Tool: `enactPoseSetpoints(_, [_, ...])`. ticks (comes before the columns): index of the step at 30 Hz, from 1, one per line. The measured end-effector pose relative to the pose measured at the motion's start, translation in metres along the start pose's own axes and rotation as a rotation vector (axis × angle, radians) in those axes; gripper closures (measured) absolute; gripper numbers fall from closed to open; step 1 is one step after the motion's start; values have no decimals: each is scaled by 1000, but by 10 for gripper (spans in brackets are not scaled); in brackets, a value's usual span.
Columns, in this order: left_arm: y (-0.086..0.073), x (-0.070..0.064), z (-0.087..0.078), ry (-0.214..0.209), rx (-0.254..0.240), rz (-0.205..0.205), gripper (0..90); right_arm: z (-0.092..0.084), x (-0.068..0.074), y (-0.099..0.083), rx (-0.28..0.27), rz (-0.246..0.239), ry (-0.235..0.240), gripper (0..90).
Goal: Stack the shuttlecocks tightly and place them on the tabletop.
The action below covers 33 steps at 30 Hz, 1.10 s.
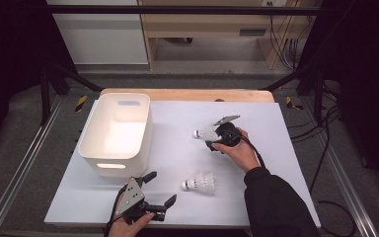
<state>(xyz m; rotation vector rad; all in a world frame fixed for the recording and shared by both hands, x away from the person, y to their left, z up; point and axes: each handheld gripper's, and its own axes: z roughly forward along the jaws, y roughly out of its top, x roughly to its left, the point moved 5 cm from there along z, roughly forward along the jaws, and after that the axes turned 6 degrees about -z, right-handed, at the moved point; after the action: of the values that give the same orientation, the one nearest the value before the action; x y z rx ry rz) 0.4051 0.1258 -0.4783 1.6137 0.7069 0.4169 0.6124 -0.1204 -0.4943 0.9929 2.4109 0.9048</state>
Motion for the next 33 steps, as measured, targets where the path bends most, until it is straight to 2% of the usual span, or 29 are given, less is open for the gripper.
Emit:
enactPoseSetpoints(4, [0, -1, 0, -2, -2, 0, 26, 4, 0, 4, -5, -14, -2, 337])
enactPoseSetpoints(7, [0, -1, 1, -4, -1, 1, 26, 10, 0, 11, -32, -16, -2, 412])
enactPoseSetpoints(10, [0, -1, 1, -5, 2, 4, 26, 13, 0, 13, -28, -10, 1, 465])
enactPoseSetpoints(12, [0, -2, 1, -6, 2, 5, 26, 15, 1, 14, -39, -6, 13, 576])
enactPoseSetpoints(13, [0, -2, 1, -6, 2, 5, 27, 15, 1, 14, -39, -6, 13, 576])
enactPoseSetpoints(14, [0, -2, 1, -7, 2, 5, 27, 15, 2, 13, -43, -6, 23, 615])
enactPoseSetpoints(15, [0, -1, 1, -6, 2, 5, 27, 16, 4, 12, -31, -20, 36, 704])
enactPoseSetpoints(16, [0, -1, 1, -6, 2, 5, 27, 16, 4, 12, -31, -20, 36, 704])
enactPoseSetpoints(17, [0, -1, 1, -7, 0, 2, 27, 14, 7, 12, -30, -29, 58, 790])
enactPoseSetpoints(18, [0, -1, 1, -7, 0, 2, 27, 14, 7, 12, -30, -29, 58, 790])
enactPoseSetpoints(20, [0, -1, 1, -7, 0, 1, 27, 11, 10, 11, -21, -47, 77, 855])
enactPoseSetpoints(22, [0, -1, 1, -6, 1, 1, 27, 5, 14, 11, -21, -64, 99, 895])
enactPoseSetpoints(23, [0, -1, 1, -6, 1, 1, 27, 5, 14, 11, -21, -64, 99, 895])
enactPoseSetpoints(24, [0, -1, 0, -5, 1, 1, 27, -2, 16, 11, -24, -83, 109, 898])
enactPoseSetpoints(27, [0, -1, 0, -4, 1, 1, 28, -15, 17, 8, -42, -96, 116, 900])
enactPoseSetpoints(31, [0, 0, 0, -3, 3, 3, 28, -37, 18, -4, -50, -127, 119, 900])
enactPoseSetpoints(32, [0, 0, 0, -3, 3, 3, 28, -37, 18, -4, -50, -127, 119, 900])
enactPoseSetpoints(33, [0, 0, 0, -3, 3, 3, 28, -49, 19, -13, -61, -142, 123, 900])
